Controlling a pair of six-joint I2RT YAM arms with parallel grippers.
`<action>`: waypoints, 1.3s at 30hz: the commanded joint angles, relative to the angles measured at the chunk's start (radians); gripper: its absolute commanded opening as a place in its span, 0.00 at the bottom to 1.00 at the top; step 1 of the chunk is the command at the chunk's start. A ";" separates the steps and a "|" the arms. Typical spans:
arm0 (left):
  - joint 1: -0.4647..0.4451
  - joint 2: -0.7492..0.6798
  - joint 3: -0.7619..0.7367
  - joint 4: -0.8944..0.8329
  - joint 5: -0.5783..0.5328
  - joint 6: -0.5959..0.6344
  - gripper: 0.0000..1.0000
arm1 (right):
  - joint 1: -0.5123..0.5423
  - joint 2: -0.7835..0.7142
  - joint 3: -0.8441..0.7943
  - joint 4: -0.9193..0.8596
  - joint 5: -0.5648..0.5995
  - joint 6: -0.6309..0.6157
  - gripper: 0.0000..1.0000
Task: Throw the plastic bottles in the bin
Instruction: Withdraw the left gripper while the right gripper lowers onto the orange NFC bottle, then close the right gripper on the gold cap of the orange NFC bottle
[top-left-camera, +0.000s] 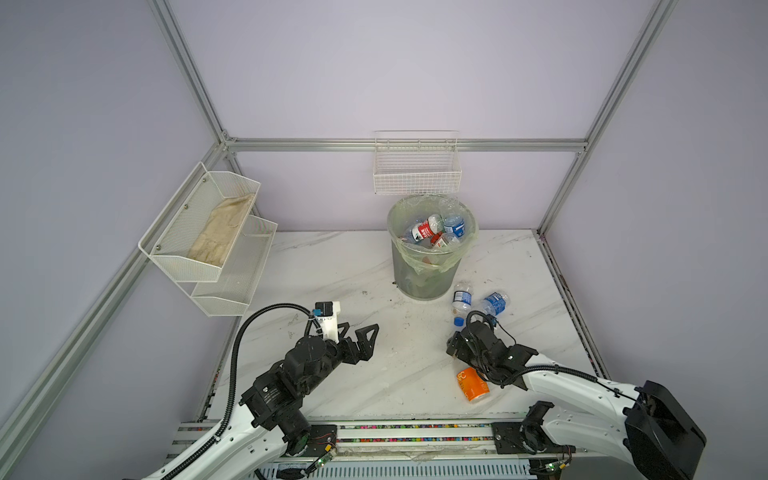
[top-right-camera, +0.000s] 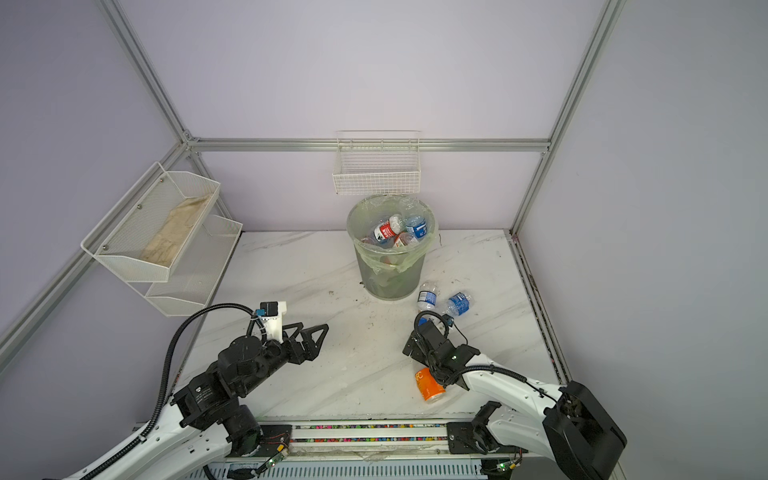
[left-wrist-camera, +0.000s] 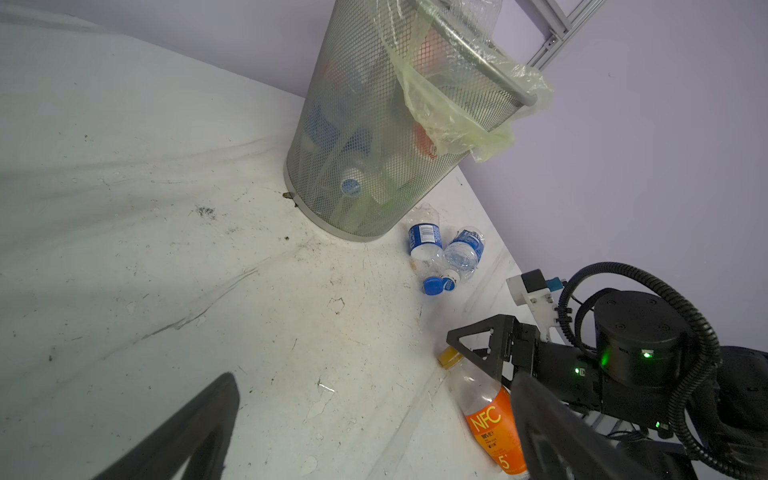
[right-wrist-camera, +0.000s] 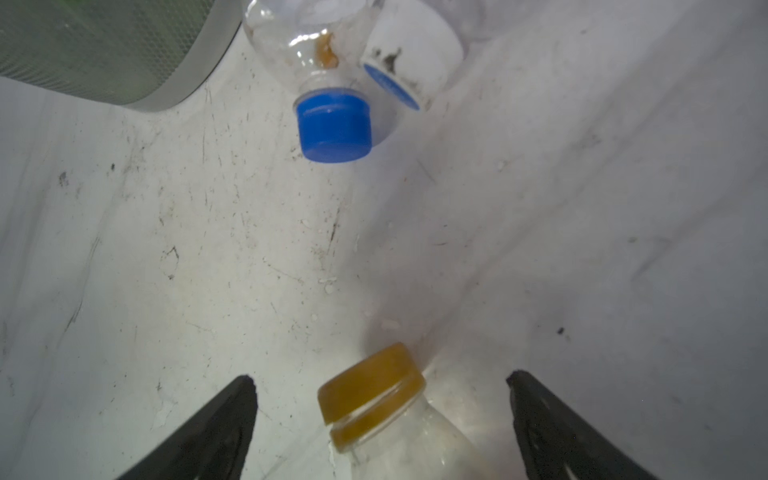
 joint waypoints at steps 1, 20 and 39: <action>-0.029 0.010 -0.041 0.032 0.010 -0.032 1.00 | 0.032 0.002 -0.002 0.112 -0.054 0.027 0.96; -0.190 0.073 -0.082 0.037 -0.057 -0.084 1.00 | 0.257 0.231 0.136 -0.050 0.099 0.010 0.95; -0.204 0.082 -0.084 0.037 -0.074 -0.095 1.00 | 0.268 0.307 0.178 -0.115 0.140 -0.055 0.52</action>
